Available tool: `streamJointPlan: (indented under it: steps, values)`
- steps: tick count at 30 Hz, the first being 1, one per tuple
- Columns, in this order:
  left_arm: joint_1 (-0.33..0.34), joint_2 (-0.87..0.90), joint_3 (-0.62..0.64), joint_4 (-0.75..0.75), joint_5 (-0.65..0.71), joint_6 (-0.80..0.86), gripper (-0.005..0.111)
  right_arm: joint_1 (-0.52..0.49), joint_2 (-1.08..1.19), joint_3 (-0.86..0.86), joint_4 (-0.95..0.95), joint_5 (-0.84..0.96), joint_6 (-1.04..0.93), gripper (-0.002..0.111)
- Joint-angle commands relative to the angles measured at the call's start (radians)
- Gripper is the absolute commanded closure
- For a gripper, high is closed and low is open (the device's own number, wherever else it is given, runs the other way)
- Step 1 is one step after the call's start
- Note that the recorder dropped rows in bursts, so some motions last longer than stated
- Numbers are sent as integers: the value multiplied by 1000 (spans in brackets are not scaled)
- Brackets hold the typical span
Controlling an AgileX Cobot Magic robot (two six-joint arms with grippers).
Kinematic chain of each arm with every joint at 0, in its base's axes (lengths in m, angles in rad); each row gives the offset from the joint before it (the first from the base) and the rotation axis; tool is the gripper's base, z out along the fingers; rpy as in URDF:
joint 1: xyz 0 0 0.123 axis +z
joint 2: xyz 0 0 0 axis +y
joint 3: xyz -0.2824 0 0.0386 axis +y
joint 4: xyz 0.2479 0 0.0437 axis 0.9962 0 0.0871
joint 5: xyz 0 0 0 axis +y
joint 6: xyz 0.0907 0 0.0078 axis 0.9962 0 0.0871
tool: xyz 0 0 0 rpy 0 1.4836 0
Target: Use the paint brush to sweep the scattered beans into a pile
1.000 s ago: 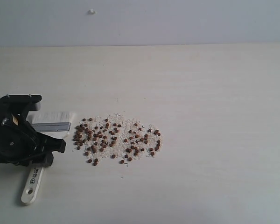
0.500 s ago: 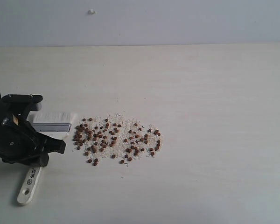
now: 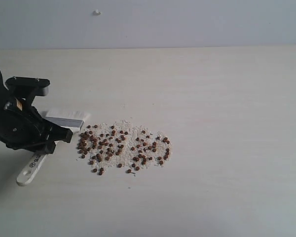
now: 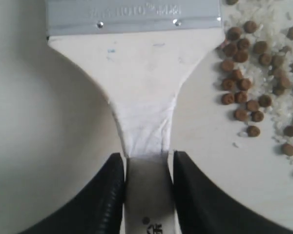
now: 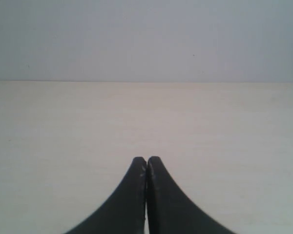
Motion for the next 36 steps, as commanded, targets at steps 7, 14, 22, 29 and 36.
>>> streamJointPlan:
  steps: [7, 14, 22, 29, 36]
  values:
    - [10, -48, -102, 34, 76, -4, 107, 1, -6, 5, -3, -12, -4, 108]
    - [10, -48, -121, 39, 103, -3, 107, 1, -6, 5, -3, -12, -4, 108]
    - [10, -48, -121, 58, 161, -4, 107, 1, -6, 5, -3, -12, -4, 108]
    - [10, -48, -121, 58, 219, -7, 107, 1, -6, 5, -3, -12, -4, 108]
    - [10, -48, -121, 58, 231, -4, 107, 1, -6, 5, -3, -12, -4, 108]
